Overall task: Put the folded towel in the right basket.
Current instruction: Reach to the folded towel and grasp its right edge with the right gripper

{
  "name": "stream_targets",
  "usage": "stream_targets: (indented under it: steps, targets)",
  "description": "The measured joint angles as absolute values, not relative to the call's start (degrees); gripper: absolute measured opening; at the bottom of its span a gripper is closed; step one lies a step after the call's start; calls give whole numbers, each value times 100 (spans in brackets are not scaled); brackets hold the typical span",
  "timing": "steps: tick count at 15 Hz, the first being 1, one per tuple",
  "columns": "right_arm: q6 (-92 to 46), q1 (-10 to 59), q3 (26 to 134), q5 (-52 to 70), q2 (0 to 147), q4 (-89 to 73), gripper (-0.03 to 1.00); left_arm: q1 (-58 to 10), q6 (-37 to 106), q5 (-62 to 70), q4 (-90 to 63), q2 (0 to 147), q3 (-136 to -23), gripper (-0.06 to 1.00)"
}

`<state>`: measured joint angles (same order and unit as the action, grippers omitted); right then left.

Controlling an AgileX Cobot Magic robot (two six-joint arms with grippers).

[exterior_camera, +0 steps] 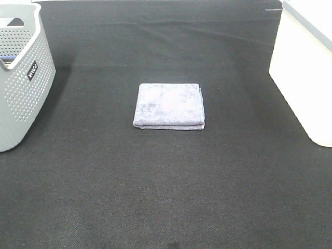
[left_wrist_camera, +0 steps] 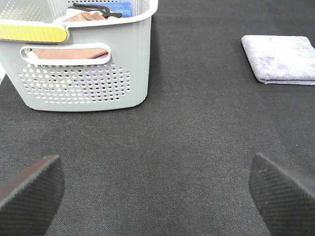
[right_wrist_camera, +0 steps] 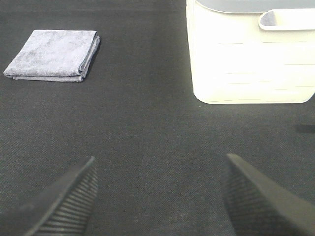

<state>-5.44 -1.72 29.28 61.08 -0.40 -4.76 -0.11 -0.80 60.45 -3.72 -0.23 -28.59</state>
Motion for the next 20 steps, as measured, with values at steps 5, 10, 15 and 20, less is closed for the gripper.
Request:
stream_targets:
  steps: [5,10,15,20]
  targets:
    - [-544,-172,2928,6108,-40,-476,67,-11,-80,6045,-372,-23,-2859,97]
    - [-544,-172,2928,6108,-40,-476,67,-11,-80,6045,-372,-23,-2859,97]
    - [-544,-172,3014,5907,481,-533,67,-11,-80,6045,-372,-23,-2859,97]
    - [-544,-172,3610,5174,2189,-722,67,-11,-80,6045,-372,-23,-2859,97]
